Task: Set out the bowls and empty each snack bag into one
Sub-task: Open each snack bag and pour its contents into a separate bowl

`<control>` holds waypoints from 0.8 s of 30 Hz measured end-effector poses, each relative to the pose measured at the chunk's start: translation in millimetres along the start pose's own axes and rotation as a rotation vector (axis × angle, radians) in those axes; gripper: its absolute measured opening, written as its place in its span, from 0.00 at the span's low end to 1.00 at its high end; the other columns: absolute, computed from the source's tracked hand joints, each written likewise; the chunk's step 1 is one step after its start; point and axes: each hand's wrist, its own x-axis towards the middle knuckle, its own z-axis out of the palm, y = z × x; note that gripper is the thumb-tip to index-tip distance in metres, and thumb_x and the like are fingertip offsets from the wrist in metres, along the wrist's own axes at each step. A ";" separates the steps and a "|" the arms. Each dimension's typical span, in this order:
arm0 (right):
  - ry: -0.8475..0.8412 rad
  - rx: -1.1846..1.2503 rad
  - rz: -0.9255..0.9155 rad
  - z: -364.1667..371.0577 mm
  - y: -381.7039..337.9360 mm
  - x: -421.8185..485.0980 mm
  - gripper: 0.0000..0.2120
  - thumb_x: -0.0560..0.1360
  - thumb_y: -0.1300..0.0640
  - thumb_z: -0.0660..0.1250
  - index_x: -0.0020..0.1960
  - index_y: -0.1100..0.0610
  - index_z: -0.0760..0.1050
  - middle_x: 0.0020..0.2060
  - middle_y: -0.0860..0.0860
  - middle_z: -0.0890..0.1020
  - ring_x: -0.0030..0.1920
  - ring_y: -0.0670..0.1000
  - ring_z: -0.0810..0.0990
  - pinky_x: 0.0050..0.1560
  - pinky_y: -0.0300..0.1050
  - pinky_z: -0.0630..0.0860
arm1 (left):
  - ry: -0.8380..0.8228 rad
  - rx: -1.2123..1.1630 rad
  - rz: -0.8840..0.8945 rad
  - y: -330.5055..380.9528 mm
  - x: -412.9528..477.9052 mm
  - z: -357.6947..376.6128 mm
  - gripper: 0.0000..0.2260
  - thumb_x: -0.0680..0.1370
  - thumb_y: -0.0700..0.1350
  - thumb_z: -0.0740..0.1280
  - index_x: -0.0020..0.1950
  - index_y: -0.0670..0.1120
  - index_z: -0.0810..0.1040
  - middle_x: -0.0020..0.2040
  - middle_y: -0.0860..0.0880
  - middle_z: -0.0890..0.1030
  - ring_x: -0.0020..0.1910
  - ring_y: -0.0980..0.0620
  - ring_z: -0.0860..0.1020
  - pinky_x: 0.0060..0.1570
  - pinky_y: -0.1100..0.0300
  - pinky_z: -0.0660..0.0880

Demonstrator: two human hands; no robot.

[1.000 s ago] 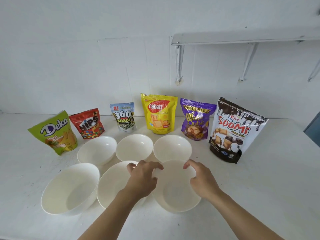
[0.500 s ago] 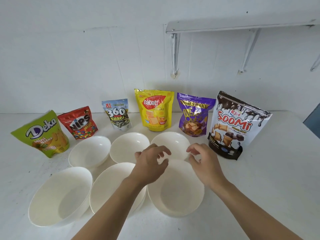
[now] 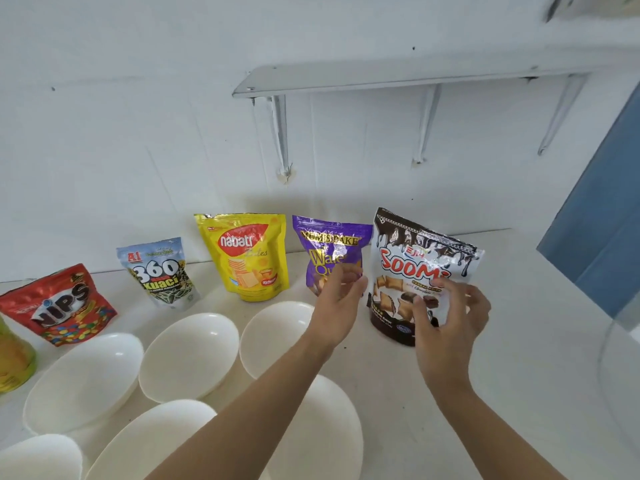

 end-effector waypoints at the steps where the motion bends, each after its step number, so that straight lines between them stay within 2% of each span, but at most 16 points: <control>1: 0.011 0.001 0.003 -0.1 3.4 4.2 0.17 0.75 0.59 0.74 0.62 0.50 0.75 0.70 0.51 0.62 0.69 0.52 0.62 0.61 0.59 0.77 | -0.001 -0.001 0.002 0.2 5.9 7.8 0.04 0.84 0.46 0.66 0.54 0.55 0.76 0.53 0.55 0.79 0.54 0.56 0.78 0.57 0.58 0.77; 2: 0.016 -0.005 0.002 0.0 6.5 7.7 0.18 0.75 0.58 0.74 0.62 0.48 0.74 0.71 0.50 0.60 0.70 0.52 0.61 0.61 0.61 0.77 | -0.001 0.006 0.002 1.5 10.7 14.8 0.03 0.84 0.47 0.66 0.55 0.55 0.76 0.53 0.55 0.78 0.53 0.58 0.78 0.55 0.61 0.78; 4: 0.013 -0.042 0.007 0.5 13.7 12.9 0.19 0.74 0.56 0.75 0.62 0.45 0.74 0.72 0.48 0.58 0.71 0.51 0.61 0.60 0.62 0.78 | -0.005 -0.014 -0.015 3.5 17.5 25.6 0.03 0.84 0.46 0.64 0.58 0.51 0.75 0.50 0.57 0.78 0.47 0.67 0.79 0.44 0.70 0.78; 6: -0.012 -0.020 0.030 0.1 19.6 16.5 0.19 0.74 0.56 0.76 0.61 0.44 0.74 0.73 0.48 0.59 0.72 0.51 0.62 0.61 0.58 0.79 | -0.026 -0.071 -0.038 0.6 23.4 34.6 0.05 0.85 0.44 0.63 0.60 0.47 0.75 0.50 0.58 0.79 0.42 0.73 0.80 0.39 0.72 0.77; 8: -0.076 0.067 0.063 -1.7 19.2 20.7 0.17 0.75 0.59 0.75 0.58 0.45 0.74 0.69 0.49 0.65 0.69 0.50 0.67 0.57 0.41 0.79 | -0.036 -0.102 -0.054 -3.1 26.7 42.3 0.06 0.85 0.42 0.64 0.60 0.43 0.75 0.54 0.53 0.81 0.47 0.66 0.83 0.41 0.69 0.79; 9: -0.120 0.103 0.089 -2.4 17.2 22.8 0.16 0.76 0.60 0.74 0.57 0.45 0.74 0.66 0.49 0.69 0.66 0.48 0.71 0.51 0.31 0.77 | -0.036 -0.107 -0.057 -5.6 28.0 44.9 0.06 0.84 0.42 0.64 0.60 0.42 0.75 0.56 0.50 0.82 0.50 0.61 0.83 0.42 0.67 0.80; 10: -0.159 0.125 0.115 -2.3 15.5 24.8 0.14 0.76 0.60 0.72 0.56 0.46 0.73 0.62 0.49 0.73 0.63 0.48 0.74 0.44 0.26 0.75 | -0.039 -0.114 -0.058 -6.2 28.7 46.2 0.05 0.84 0.41 0.65 0.59 0.42 0.75 0.57 0.49 0.82 0.52 0.60 0.83 0.43 0.68 0.79; 11: -0.187 0.142 0.136 -1.4 15.4 27.1 0.14 0.77 0.61 0.71 0.56 0.47 0.73 0.59 0.49 0.75 0.61 0.49 0.75 0.40 0.25 0.74 | -0.049 -0.092 -0.055 -6.6 29.7 46.9 0.04 0.83 0.40 0.66 0.56 0.41 0.77 0.56 0.50 0.82 0.52 0.62 0.82 0.42 0.70 0.79; 13: -0.208 0.156 0.142 0.5 18.0 30.5 0.15 0.77 0.64 0.70 0.54 0.46 0.71 0.57 0.50 0.77 0.58 0.49 0.77 0.38 0.27 0.75 | -0.100 -0.050 -0.044 -7.5 30.8 48.2 0.03 0.82 0.39 0.67 0.49 0.43 0.78 0.52 0.53 0.82 0.49 0.69 0.81 0.44 0.72 0.77; 14: -0.205 0.134 0.135 1.5 19.8 31.4 0.16 0.77 0.66 0.68 0.53 0.46 0.71 0.56 0.50 0.77 0.58 0.49 0.77 0.39 0.28 0.75 | -0.116 -0.053 -0.042 -8.1 31.0 48.9 0.03 0.82 0.39 0.68 0.48 0.44 0.79 0.52 0.52 0.83 0.51 0.66 0.81 0.46 0.70 0.78; 16: -0.181 0.078 0.131 3.7 23.1 31.4 0.18 0.77 0.72 0.64 0.54 0.49 0.70 0.55 0.52 0.77 0.58 0.49 0.76 0.40 0.27 0.73 | -0.111 -0.096 -0.060 -9.4 33.6 49.8 0.01 0.81 0.40 0.69 0.51 0.43 0.78 0.57 0.48 0.82 0.58 0.55 0.82 0.48 0.63 0.81; 18: -0.162 0.044 0.149 3.7 24.6 29.0 0.20 0.77 0.76 0.60 0.55 0.51 0.69 0.57 0.53 0.77 0.58 0.50 0.75 0.39 0.25 0.73 | -0.096 -0.137 -0.094 -5.8 33.9 49.7 0.05 0.81 0.43 0.70 0.55 0.46 0.76 0.62 0.46 0.80 0.60 0.47 0.82 0.44 0.61 0.82; 21: -0.138 0.071 0.162 -0.4 26.1 24.0 0.23 0.76 0.78 0.56 0.54 0.50 0.67 0.59 0.52 0.77 0.61 0.52 0.76 0.42 0.34 0.76 | -0.168 -0.125 -0.109 0.1 31.2 46.2 0.06 0.80 0.46 0.71 0.54 0.56 0.76 0.68 0.46 0.77 0.58 0.44 0.84 0.42 0.58 0.84; 23: -0.140 0.108 0.164 -5.4 23.9 20.7 0.23 0.75 0.79 0.55 0.52 0.50 0.67 0.60 0.51 0.77 0.63 0.53 0.77 0.45 0.44 0.81 | -0.216 -0.068 -0.115 5.2 24.1 43.2 0.08 0.81 0.46 0.70 0.56 0.56 0.74 0.65 0.51 0.78 0.56 0.47 0.84 0.43 0.58 0.84; 24: -0.155 0.121 0.177 -8.1 21.3 19.3 0.22 0.76 0.78 0.55 0.52 0.51 0.68 0.60 0.51 0.77 0.62 0.52 0.77 0.45 0.44 0.82 | -0.219 -0.036 -0.100 5.3 20.1 41.9 0.09 0.82 0.45 0.69 0.58 0.54 0.73 0.62 0.54 0.78 0.54 0.49 0.84 0.46 0.58 0.85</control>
